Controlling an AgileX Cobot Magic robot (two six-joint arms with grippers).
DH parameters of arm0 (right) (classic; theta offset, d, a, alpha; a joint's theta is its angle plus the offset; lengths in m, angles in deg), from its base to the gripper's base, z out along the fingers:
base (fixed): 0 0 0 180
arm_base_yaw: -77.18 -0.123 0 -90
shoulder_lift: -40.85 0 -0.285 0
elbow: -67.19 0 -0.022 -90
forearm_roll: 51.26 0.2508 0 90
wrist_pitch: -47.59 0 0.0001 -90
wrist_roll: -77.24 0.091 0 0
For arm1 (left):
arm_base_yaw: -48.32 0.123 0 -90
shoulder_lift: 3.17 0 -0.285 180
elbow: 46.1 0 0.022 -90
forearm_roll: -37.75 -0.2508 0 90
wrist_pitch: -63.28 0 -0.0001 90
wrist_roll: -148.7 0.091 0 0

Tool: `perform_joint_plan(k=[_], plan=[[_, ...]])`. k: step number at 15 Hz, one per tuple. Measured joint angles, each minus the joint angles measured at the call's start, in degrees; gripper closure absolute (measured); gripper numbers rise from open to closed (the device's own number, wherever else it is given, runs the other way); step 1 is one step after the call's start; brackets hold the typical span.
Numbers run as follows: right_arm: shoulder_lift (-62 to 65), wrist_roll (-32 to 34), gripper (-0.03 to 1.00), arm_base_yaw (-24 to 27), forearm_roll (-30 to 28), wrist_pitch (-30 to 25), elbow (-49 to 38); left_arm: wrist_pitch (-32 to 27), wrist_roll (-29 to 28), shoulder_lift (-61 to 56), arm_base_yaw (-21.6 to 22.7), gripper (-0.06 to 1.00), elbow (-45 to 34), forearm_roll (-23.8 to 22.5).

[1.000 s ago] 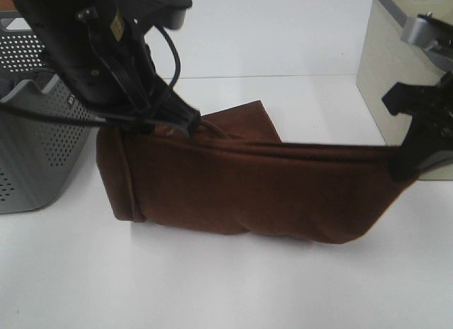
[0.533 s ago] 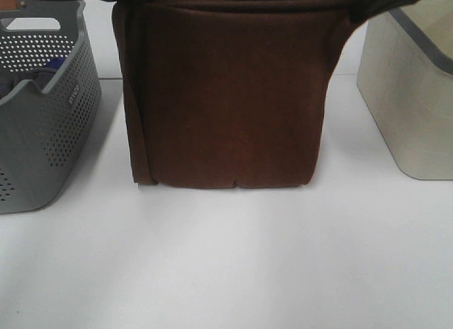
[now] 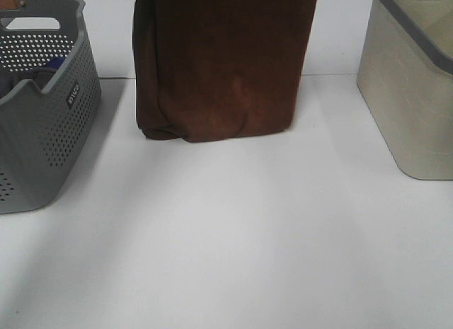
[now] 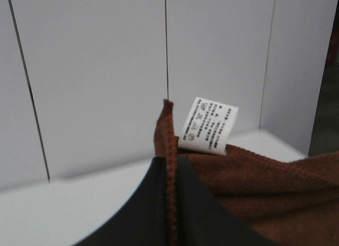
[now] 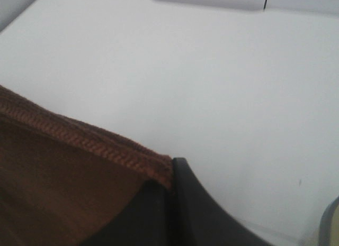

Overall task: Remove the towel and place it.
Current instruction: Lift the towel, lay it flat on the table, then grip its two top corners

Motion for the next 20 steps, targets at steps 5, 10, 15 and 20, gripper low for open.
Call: perform_joint_plan(k=[5, 10, 15, 20], plan=[[8.48, -6.88, 0.97, 0.23, 3.15, 9.28, 5.10, 6.53, 5.04, 1.60, -0.11, 0.93, 21.20, -0.34], [8.25, -5.56, 0.97, 0.23, -4.47, 1.60, -6.99, -19.25, 5.04, 8.59, -2.18, 0.93, 20.97, 1.60], [8.25, -2.81, 0.97, 0.23, -1.32, -10.03, -17.59, -51.22, 9.85, 8.37, -4.98, 0.93, 20.97, 4.76], [8.37, 2.29, 0.97, 0.29, -0.06, -17.93, -22.46, -65.37, 12.55, 8.19, -5.33, 0.93, 20.97, 13.81]])
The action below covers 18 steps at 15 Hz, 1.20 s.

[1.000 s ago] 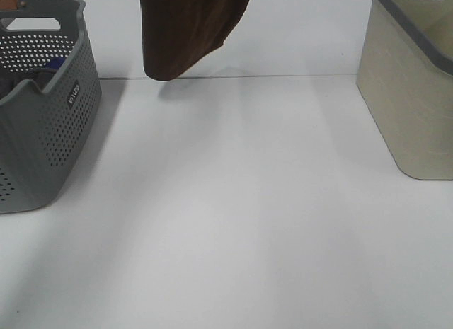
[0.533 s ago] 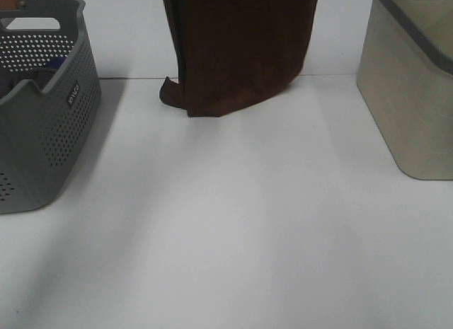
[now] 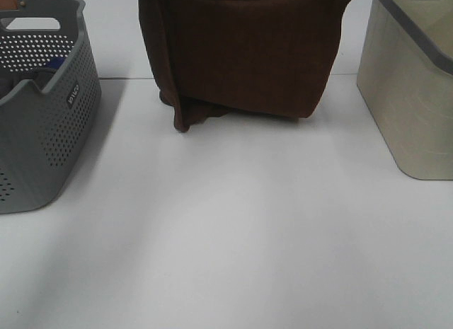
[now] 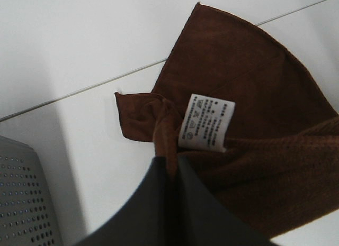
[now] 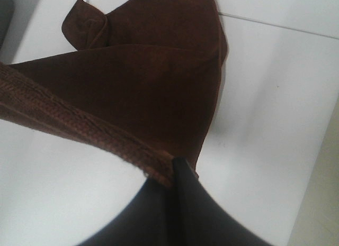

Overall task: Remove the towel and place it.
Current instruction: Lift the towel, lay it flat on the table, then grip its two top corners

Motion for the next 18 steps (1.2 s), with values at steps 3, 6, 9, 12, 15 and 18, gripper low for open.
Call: perform_joint_plan(k=[3, 6, 9, 12, 15, 18], plan=[[2.46, 0.52, 0.97, 0.00, -0.63, 0.06, -5.04, -0.17, 0.40, -1.78, -0.34, 0.93, -0.34, 1.83], [9.68, 1.03, 0.97, 0.00, -1.03, 0.11, -15.93, -0.11, 0.40, -8.08, -2.41, 0.93, -10.26, 1.83], [19.42, 1.26, 0.97, 0.00, -1.03, 0.17, -30.08, -0.06, 0.40, -16.96, -6.82, 0.93, -28.19, 0.69], [28.99, 1.26, 0.97, 0.00, 1.03, 0.23, -45.55, 0.23, -2.64, -27.39, -9.85, 0.93, -42.34, -1.09], [37.36, 1.26, 0.97, -0.06, 2.58, 0.17, -59.36, 0.63, -6.30, -36.55, -13.24, 0.93, -55.00, 1.95], [44.23, 1.26, 0.97, -0.06, 5.27, 0.11, -68.12, 1.26, -10.37, -42.06, -17.02, 0.93, -67.15, 3.61]])
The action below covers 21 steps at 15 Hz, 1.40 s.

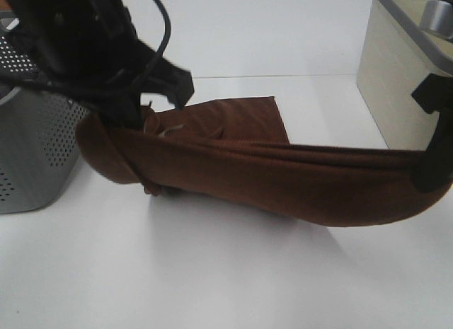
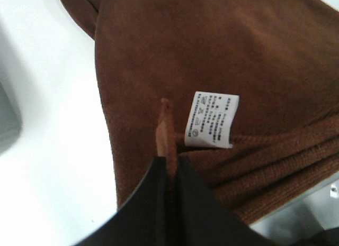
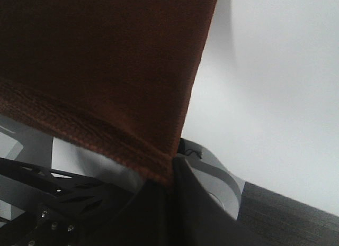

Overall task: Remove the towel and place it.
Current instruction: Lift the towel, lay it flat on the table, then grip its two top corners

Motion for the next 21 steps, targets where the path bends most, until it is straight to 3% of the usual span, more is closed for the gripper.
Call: perform_joint_plan(k=[6, 11, 13, 14, 18, 21], plan=[[12.26, 0.00, 0.97, 0.00, 2.75, -0.11, -10.37, 2.41, -6.65, -4.98, -7.39, 0.93, -14.50, 3.44], [15.53, 0.00, 0.97, 0.00, 2.92, -0.34, -12.38, 2.35, -8.25, -5.39, -9.28, 0.93, -16.27, 5.44], [15.53, 0.06, 0.89, 0.00, 1.43, -0.29, -12.38, 0.69, -8.31, -5.39, -9.28, 0.88, -16.56, 5.16], [15.53, 0.06, 0.81, 0.06, 1.09, -0.29, -12.38, -0.06, -8.31, -5.39, -9.28, 0.79, -16.67, 5.33], [15.53, 0.06, 0.36, 0.06, -0.34, -0.29, -12.38, -1.32, -5.39, -5.39, -9.28, 0.12, -16.79, 7.33], [15.53, 0.11, 0.28, 0.06, -0.34, -0.29, -12.38, -1.49, -4.98, -5.39, -9.28, 0.03, -16.79, 6.36]])
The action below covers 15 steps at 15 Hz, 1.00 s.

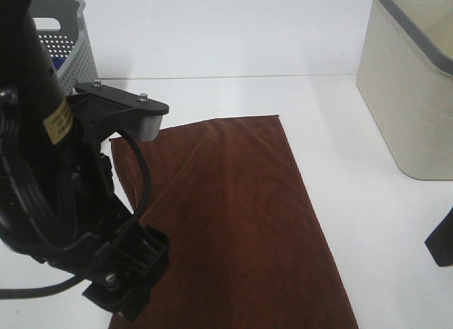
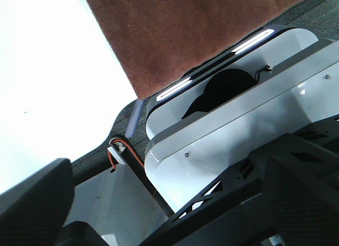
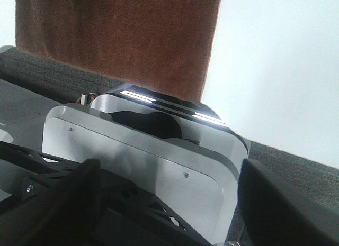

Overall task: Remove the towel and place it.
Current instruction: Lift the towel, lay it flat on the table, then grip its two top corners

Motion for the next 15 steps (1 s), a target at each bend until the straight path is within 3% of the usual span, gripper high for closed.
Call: perform_joint_plan(k=[2, 4, 7, 12, 15], plan=[[0.00, 0.00, 0.28, 0.00, 0.29, 2.01, 0.00, 0.63, -0.06, 0.00, 0.00, 0.03, 0.00, -2.41], [-0.34, 0.00, 0.32, 0.00, 1.89, 7.39, 0.00, 4.24, -1.38, 0.00, 0.52, 0.08, 0.00, -6.36], [-5.56, -0.11, 0.35, 0.00, 2.12, 11.69, 3.44, 12.83, -4.53, 0.00, 6.47, 0.12, 0.00, -9.57], [-16.90, -1.66, 0.37, 0.00, 1.43, 12.55, 19.25, 29.22, -3.84, 0.00, 17.25, 0.19, 0.00, -9.74], [-27.39, -3.04, 0.40, -0.11, 1.43, 13.06, 30.37, 32.72, -2.81, 2.35, 20.68, 0.21, 1.20, -9.74]])
